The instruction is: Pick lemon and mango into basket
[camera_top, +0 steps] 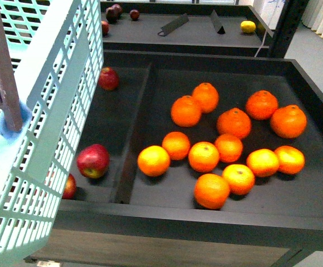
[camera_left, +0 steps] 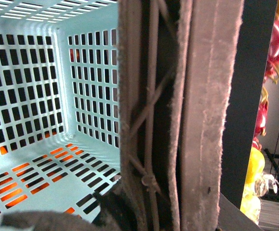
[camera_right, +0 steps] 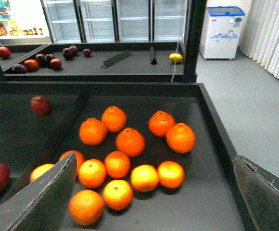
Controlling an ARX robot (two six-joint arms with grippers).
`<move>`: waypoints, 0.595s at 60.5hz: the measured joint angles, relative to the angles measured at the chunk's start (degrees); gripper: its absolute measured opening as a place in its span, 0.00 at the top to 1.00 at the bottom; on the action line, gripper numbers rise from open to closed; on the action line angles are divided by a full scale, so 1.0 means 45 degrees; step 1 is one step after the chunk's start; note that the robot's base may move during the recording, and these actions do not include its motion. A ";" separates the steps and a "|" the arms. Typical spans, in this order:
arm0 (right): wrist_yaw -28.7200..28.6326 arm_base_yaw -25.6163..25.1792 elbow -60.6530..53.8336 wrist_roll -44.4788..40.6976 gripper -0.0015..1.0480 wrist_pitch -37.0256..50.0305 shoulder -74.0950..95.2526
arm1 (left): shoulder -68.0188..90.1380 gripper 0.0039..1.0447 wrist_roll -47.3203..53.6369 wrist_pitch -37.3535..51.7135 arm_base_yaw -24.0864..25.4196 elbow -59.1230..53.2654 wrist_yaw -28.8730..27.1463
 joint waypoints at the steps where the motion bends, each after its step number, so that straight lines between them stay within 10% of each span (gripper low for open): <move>1: -0.0010 0.0000 0.0000 0.0000 0.08 0.0000 -0.0005 | 0.0000 0.85 0.0000 0.0000 0.0000 0.0000 0.0000; 36: -0.0039 0.0000 0.0000 0.0000 0.08 -0.0010 -0.0005 | -0.0010 0.85 0.0000 0.0000 0.0000 0.0000 0.0000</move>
